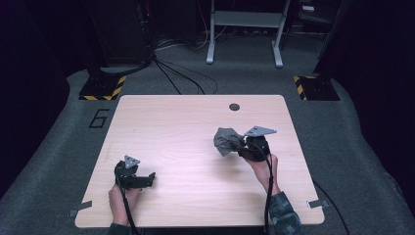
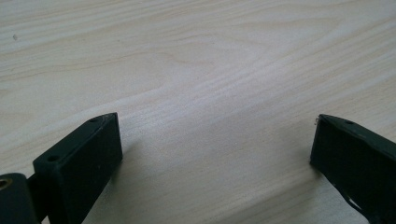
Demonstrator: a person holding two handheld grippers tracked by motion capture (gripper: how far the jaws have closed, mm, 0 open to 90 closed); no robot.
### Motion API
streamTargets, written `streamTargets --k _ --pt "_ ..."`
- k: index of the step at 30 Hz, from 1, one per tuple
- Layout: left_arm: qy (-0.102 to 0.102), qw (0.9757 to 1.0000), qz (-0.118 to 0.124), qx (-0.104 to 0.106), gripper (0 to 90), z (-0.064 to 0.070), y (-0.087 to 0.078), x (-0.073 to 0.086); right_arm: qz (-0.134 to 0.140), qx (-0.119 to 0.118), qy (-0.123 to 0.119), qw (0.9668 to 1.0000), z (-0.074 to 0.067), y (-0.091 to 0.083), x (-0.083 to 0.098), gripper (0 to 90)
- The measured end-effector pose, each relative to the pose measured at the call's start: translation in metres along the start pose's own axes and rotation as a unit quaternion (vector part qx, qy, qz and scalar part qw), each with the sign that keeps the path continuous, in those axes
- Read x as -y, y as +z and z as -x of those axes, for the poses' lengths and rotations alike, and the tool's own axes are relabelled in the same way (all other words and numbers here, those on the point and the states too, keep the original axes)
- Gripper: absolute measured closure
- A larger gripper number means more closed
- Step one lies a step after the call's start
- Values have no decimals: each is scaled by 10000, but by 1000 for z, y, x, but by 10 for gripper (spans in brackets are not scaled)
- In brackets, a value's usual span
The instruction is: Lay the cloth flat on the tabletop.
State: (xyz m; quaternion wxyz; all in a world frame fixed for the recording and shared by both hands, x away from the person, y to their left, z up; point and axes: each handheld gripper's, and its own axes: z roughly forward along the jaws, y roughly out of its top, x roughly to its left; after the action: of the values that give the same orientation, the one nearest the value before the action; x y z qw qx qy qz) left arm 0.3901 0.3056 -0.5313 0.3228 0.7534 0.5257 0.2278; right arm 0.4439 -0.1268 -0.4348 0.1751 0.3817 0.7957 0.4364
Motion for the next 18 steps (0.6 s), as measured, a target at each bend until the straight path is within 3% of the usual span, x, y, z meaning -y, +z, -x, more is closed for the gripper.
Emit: streamTargets --k 10,18 --pt "8 10000 -2 3 19 0 0 0 -34 -228 -124 9997 -29 -9 21 687" --pt "-3 10000 -7 3 19 0 0 0 -219 -368 -188 9989 -50 -7 37 679"
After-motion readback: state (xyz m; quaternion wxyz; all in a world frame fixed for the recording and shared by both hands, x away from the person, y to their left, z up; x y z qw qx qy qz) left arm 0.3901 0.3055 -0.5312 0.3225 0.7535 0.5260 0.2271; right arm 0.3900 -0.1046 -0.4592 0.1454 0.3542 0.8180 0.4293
